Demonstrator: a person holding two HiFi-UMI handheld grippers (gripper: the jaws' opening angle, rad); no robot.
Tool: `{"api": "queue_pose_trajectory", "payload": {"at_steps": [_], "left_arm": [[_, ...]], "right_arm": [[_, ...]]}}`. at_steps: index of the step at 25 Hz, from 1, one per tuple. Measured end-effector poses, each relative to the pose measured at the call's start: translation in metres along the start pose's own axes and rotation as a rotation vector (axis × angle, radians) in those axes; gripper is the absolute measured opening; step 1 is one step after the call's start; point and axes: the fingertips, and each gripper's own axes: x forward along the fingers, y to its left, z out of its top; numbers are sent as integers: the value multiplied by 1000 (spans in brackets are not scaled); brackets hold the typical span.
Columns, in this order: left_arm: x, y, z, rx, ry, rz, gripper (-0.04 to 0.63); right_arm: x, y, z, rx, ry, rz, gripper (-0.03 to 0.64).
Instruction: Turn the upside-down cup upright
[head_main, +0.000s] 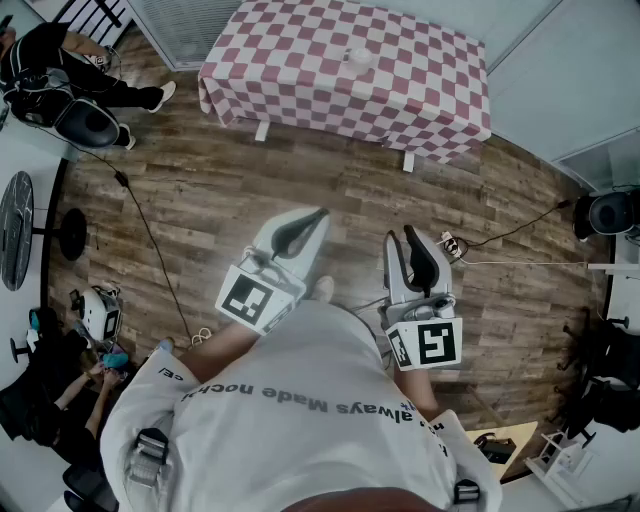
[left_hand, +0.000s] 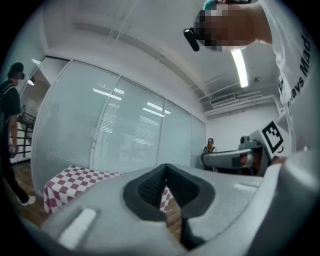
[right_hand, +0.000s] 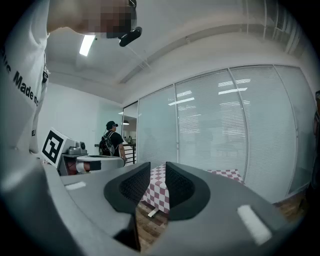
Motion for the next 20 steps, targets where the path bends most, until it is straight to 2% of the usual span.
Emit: {"api": "queue_pose_trajectory", "payload": {"at_steps": [13,20], "left_arm": [[23,-21,-20,-37,11,15,5],[40,9,-27,-43,26,36,3]], "right_arm": [[-7,-26,-11,3,9,26,103],[25,-36,-18,24,22,49,101]]}}
